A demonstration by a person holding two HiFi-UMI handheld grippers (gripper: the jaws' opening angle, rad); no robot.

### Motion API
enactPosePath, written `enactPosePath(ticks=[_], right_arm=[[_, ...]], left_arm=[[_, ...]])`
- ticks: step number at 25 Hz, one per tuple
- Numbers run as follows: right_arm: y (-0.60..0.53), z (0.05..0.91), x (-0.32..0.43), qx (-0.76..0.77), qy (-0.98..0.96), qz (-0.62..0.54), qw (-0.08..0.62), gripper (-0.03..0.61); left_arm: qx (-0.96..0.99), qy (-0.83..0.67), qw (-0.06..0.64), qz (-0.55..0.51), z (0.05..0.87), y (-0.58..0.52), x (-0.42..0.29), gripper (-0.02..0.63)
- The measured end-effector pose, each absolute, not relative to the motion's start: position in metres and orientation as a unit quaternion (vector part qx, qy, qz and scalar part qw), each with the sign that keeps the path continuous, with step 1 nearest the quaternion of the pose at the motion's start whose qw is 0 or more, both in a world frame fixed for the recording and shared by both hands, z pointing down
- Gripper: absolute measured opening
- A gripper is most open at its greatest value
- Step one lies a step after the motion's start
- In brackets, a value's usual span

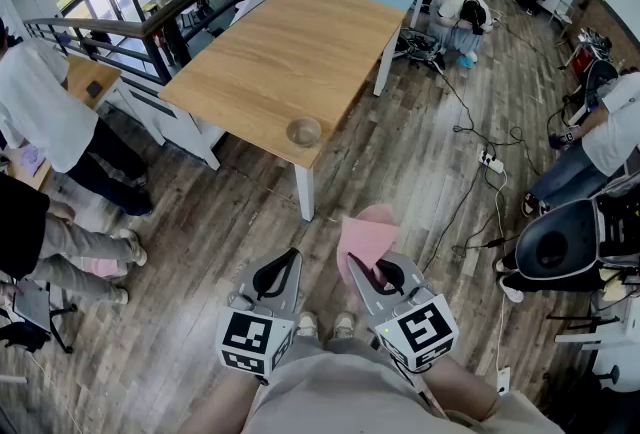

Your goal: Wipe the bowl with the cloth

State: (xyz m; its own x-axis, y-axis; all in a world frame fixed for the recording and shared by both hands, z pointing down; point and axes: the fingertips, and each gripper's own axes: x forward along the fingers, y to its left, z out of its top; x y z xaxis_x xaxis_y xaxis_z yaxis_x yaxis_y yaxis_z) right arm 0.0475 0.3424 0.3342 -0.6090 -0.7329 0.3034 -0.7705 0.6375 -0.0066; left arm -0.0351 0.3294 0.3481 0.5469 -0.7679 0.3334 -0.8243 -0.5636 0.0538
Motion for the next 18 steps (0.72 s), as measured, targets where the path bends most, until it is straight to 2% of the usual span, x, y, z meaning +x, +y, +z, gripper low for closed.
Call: enactPosePath(ticks=[18], right_arm=[[0.329, 0.337, 0.066, 0.405, -0.901, 0.095, 0.127, 0.014]], left_arm=[[0.867, -0.463, 0.106, 0.151, 0.353, 0.313, -0.019, 0.002]])
